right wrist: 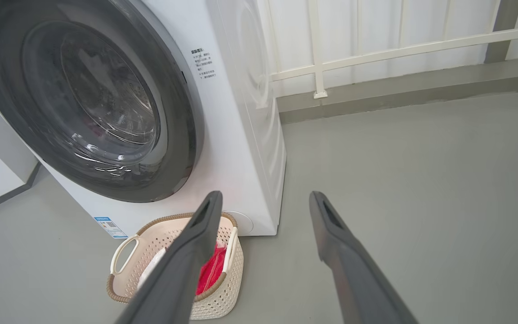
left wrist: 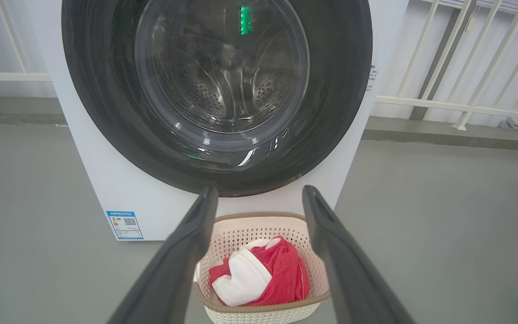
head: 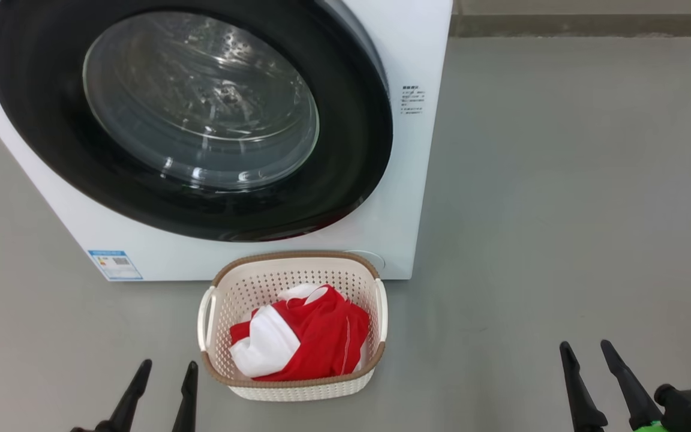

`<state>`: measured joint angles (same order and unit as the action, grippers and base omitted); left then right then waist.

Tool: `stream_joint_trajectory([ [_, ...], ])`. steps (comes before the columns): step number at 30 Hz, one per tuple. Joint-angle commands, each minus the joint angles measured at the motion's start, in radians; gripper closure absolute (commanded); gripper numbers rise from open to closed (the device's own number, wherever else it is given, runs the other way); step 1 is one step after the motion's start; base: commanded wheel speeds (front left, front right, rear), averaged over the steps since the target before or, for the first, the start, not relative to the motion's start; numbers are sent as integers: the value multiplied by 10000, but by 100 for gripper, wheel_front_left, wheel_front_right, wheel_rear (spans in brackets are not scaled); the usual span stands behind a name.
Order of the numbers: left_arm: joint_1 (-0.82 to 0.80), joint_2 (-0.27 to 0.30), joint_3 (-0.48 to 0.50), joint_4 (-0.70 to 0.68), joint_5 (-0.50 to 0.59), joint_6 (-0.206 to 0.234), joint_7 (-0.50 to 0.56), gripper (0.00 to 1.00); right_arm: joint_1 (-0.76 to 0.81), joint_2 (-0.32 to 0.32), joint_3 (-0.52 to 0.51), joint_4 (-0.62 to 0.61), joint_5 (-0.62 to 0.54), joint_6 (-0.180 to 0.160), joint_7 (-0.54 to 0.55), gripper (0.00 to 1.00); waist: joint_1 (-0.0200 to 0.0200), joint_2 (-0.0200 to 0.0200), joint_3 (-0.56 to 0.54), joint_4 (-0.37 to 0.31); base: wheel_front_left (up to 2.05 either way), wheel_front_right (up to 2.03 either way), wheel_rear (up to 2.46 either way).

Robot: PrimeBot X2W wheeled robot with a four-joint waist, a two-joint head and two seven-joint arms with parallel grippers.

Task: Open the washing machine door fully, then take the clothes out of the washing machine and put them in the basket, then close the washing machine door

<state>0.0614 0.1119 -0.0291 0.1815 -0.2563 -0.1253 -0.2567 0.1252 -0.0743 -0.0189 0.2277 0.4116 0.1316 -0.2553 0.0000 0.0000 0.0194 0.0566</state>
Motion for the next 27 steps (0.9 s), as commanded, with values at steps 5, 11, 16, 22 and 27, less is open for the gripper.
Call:
stream_joint_trajectory([
  [5, 63, 52, 456, -364, 162, -54, -51, 0, 197, -116, 21, -307, 41, -9, -65, 0, 0, 0, -121, -64, 0, 0, 0],
  [11, 147, -8, 489, -324, 252, -54, -51, 0, 307, -39, -22, -318, 42, -9, -65, 0, 0, 0, -157, -60, 0, 0, 0],
  [16, 138, 2, 431, -345, 235, -54, -51, 0, 299, -8, -73, -348, 15, -9, -65, 0, 0, 0, -168, -29, 0, 0, 0],
  [22, 137, 3, 399, -348, 202, -54, -51, 0, 281, -19, -95, -368, -9, -9, -65, 0, 0, 0, -182, 1, 0, 0, 0],
  [27, 143, -12, 447, -349, 170, -54, -51, 0, 299, -13, -140, -381, -21, -9, -65, 0, 0, 0, -201, 27, 0, 0, 0],
])
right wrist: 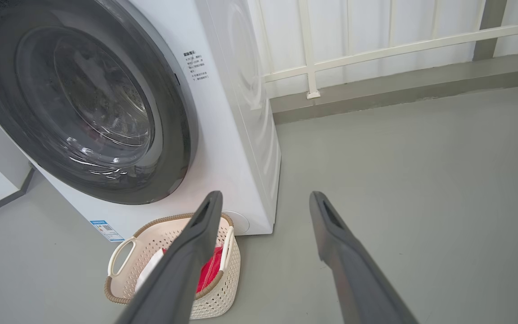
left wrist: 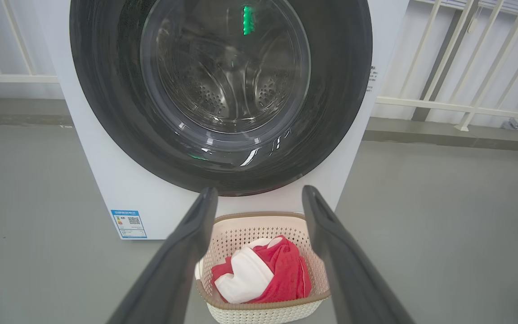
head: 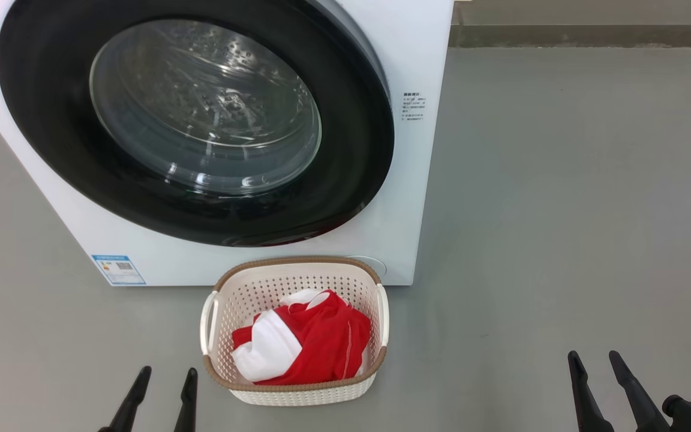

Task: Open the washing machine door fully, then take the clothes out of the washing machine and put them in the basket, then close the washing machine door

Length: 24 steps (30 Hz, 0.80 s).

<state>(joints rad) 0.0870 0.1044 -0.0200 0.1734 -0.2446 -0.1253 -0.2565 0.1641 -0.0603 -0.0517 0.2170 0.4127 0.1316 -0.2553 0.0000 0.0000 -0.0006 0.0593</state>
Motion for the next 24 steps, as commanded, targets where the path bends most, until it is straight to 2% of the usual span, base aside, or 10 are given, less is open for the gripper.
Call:
stream_joint_trajectory([
  [1, -110, 60, 362, -271, 44, -54, -53, 0, -86, -150, 182, -276, -32, -9, -65, 0, 0, 0, -6, 3, 0, 0, 0],
  [6, -93, 98, 330, -351, -100, -54, -53, 0, -78, -135, 173, -292, -26, -9, -65, 0, 0, 0, -12, 9, 0, 0, 0],
  [7, 1, -1, -1, -59, -59, 0, 0, 100, -2, 10, -6, -27, 3, 0, 1, 100, 0, 0, -13, 8, 0, 0, 0],
  [12, 14, -199, -134, 588, -118, 15, 24, 100, -5, 188, 33, 626, 38, 0, 16, 100, 0, 0, -13, 8, 0, 0, 0],
  [15, -25, -204, -109, 588, -400, 14, 94, 100, -55, 185, 22, 611, 286, 0, 89, 100, 3, 0, -14, -5, 0, 0, 0],
  [19, -74, -209, -67, 579, -838, 12, 208, 100, -130, 180, 5, 588, 670, -1, 205, 100, 23, 0, -35, -24, 0, 0, 0],
  [24, -156, -218, -15, 592, -1386, 9, 349, 100, -245, 174, -17, 586, 1150, -1, 349, 100, 1, 0, -12, -49, 0, 0, 0],
])
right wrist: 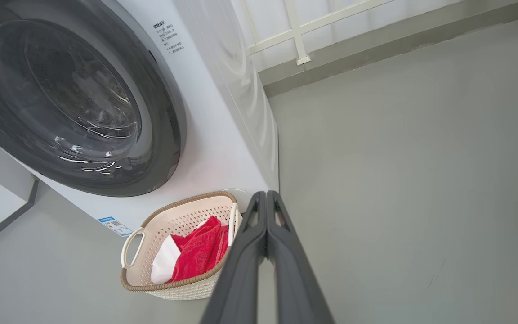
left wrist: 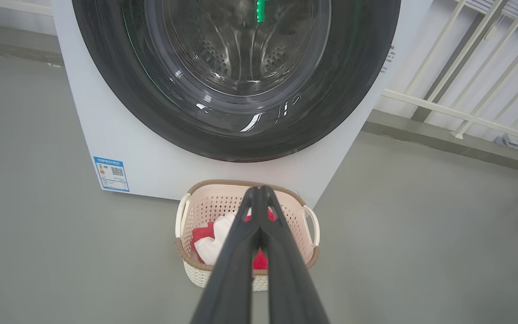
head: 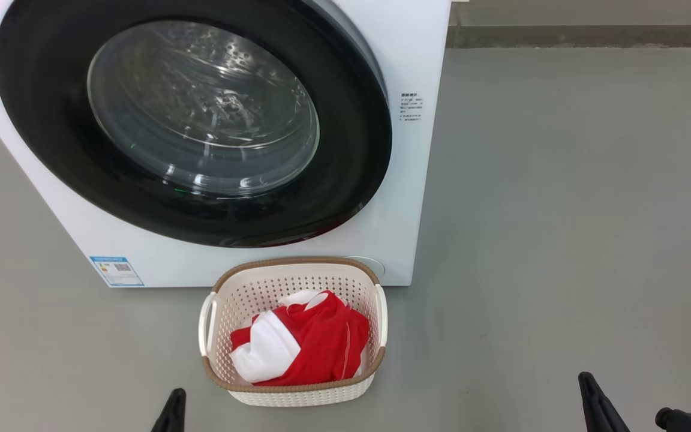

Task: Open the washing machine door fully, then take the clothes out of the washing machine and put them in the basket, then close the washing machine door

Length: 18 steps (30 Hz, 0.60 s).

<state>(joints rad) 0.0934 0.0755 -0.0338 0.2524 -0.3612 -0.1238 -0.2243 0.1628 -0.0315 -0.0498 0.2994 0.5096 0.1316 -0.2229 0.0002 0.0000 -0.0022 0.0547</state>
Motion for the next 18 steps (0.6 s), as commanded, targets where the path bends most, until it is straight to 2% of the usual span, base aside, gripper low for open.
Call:
stream_joint_trajectory([
  [1, -238, 70, 133, -196, -326, -7, 55, 100, -257, -115, -41, -240, 275, -1, 53, 100, -1, 0, 5, -7, 0, 0, 0],
  [18, -496, 38, 308, -174, -2075, -16, 515, 100, -613, -131, -122, -278, 1809, -2, 521, 100, -2, 0, 13, -84, 0, 0, 0],
])
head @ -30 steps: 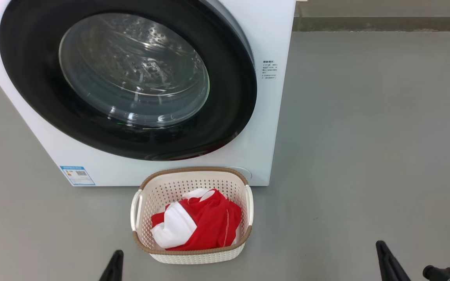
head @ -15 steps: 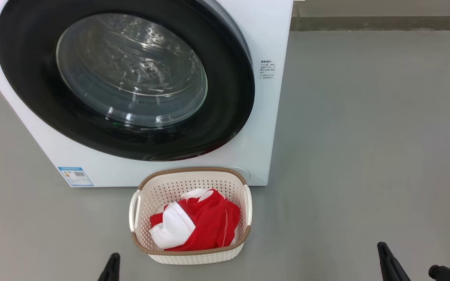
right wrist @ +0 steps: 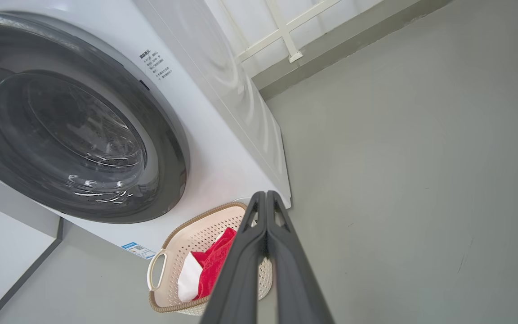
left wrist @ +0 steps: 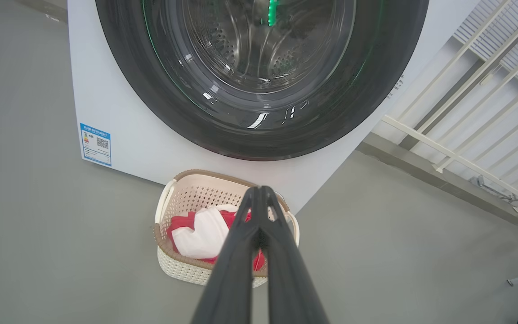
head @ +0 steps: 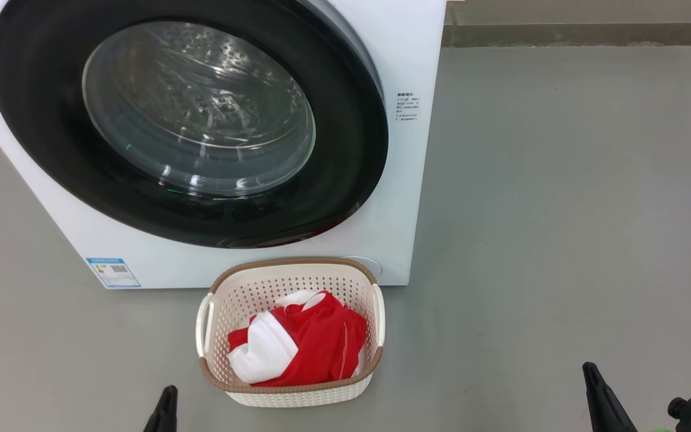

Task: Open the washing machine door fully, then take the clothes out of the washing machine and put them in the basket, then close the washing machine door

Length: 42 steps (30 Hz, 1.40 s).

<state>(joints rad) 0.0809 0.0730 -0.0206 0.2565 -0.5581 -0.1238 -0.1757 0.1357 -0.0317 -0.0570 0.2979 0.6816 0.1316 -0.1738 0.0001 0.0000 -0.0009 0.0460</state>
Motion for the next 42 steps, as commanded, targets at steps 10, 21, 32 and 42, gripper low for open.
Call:
stream_joint_trajectory([
  [10, -527, 40, 288, -205, -1192, -22, 319, 100, -559, -138, -100, -291, 1044, -3, 323, 100, -1, 0, 4, -46, 0, 0, 0],
  [21, -716, 10, 426, -192, -2500, -28, 671, 100, -821, -147, -163, -324, 2195, -4, 676, 100, -1, 0, 9, -104, 0, 0, 0],
  [32, -889, -19, 555, -181, -3691, -34, 993, 100, -1060, -155, -221, -355, 3244, -5, 1000, 100, -1, 0, 13, -157, 0, 0, 0],
  [42, -1031, -44, 661, -172, -4668, -39, 1259, 100, -1256, -162, -269, -380, 4104, -5, 1265, 100, -1, 0, 17, -200, 0, 0, 0],
])
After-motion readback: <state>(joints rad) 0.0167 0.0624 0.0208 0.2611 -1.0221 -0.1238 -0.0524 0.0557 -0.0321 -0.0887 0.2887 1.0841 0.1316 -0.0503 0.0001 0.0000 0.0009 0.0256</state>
